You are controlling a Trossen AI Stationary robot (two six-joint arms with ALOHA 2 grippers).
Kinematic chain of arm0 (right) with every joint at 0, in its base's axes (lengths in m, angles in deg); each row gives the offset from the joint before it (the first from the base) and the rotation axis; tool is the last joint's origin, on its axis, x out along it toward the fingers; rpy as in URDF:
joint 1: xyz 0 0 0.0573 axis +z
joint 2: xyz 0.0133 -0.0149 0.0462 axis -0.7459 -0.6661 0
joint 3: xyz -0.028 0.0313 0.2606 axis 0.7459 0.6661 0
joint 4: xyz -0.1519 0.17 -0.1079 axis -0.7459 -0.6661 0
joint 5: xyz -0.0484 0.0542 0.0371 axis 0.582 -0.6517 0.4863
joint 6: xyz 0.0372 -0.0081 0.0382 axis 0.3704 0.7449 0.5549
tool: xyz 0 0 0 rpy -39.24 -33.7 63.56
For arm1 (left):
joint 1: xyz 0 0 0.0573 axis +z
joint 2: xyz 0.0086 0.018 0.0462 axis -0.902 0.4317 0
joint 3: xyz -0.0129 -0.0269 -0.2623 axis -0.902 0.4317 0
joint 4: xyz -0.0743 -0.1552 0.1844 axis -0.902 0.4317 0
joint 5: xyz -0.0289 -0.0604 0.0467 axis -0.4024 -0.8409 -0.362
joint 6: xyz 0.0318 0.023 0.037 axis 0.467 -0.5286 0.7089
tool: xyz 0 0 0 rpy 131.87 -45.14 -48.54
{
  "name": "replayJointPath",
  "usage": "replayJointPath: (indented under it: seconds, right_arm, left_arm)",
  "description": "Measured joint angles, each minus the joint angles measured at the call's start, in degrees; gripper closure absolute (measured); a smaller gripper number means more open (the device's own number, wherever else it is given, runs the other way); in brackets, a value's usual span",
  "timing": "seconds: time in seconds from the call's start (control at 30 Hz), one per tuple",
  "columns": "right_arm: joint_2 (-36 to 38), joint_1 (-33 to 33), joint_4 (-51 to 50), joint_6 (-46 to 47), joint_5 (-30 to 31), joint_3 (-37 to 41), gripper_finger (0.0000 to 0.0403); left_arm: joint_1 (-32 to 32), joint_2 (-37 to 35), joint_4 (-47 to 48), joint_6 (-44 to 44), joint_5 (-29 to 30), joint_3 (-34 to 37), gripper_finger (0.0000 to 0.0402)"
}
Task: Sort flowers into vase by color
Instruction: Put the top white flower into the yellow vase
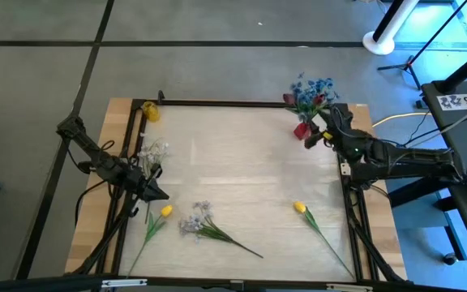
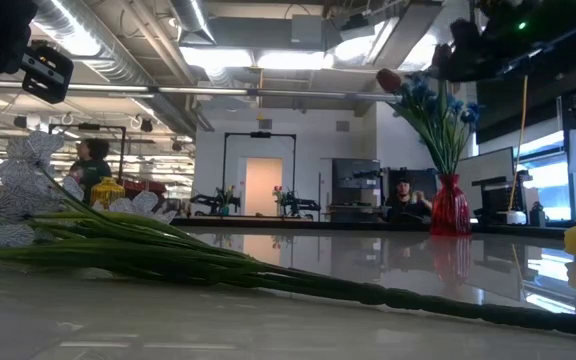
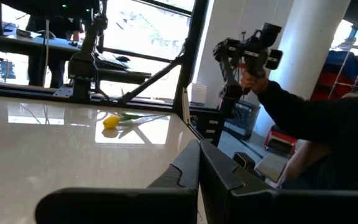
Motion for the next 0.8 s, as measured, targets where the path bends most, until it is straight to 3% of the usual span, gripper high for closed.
replayJointPath:
  seconds: [0.27, 0.43, 0.63, 0.8]
  right_arm:
    - [0.39, 13.65, -0.19, -0.11, -0.8, 0.0, 0.0192]
    - [0.34, 20.57, -0.11, -1.6, 2.21, 0.02, 0.0192]
    - [0.37, 25.2, 0.12, -3.21, 6.46, 0.02, 0.0192]
    - [0.34, 26.39, 0.32, -3.21, 6.44, 0.02, 0.0192]
  left_arm:
    - [0.0, 0.02, -0.95, -0.16, 0.0, 0.01, 0.0401]
    - [0.06, 0.02, -5.96, 2.95, -0.05, 0.02, 0.0401]
    - [0.46, 2.88, -19.26, 11.1, -7.23, 0.01, 0.0401]
    - [3.75, 12.61, -33.76, 14.16, -11.94, 0.0, 0.0401]
